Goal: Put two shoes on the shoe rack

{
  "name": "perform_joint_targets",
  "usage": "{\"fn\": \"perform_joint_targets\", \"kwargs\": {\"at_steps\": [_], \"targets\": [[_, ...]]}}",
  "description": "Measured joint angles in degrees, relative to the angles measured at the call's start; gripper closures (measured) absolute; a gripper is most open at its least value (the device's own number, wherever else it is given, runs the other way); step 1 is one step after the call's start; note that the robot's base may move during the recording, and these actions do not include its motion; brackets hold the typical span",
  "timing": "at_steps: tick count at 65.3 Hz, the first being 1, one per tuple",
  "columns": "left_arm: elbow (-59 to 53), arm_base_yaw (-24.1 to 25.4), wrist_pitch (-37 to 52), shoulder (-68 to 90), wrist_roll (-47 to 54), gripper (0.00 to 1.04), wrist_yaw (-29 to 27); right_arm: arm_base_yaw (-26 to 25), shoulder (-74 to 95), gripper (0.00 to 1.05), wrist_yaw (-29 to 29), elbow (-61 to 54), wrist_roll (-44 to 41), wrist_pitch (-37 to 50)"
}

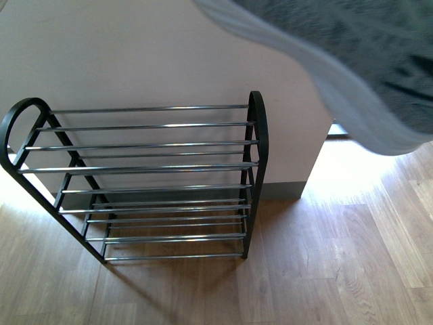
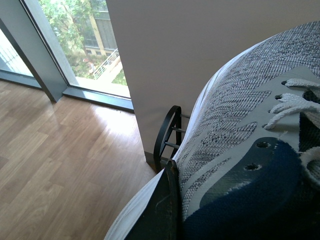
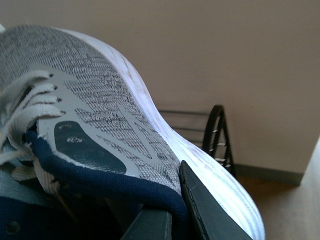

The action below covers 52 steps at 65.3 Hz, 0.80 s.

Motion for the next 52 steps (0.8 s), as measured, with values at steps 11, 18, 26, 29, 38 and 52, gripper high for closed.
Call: {"fn": "perform_joint_targets", "kwargs": {"at_steps": [11,18,26,29,38,52], "targets": [[0.0,0.0,0.0,0.0,0.0,1.03,-0.26,9.09,16.85,1.03,12.63,10.78,9.92,-2.62],[0.0,0.0,0.0,0.0,0.0,1.03,-0.15,12.74,27.08,1.03,18.56,18.6,17.05,-5.33],[0.0,0.0,0.0,0.0,0.0,1.03,-0.04,15.41,37.09,1.03,23.85,27.91,23.17,-9.27],[0.0,0.0,0.0,0.0,0.02,1.03,-0.09,16.02,41.22,1.03,25.46,32.2,25.31,-11.37],[0.0,0.0,0.0,0.0,0.0,1.03,-0.17,16.52,50.47,1.03,30.51,42.47,30.21,-16.9],[0.0,0.0,0.0,0.0,0.0,1.03,-0.17,14.6,62.88,1.03,40.0,56.94,36.11,-23.47]]}}
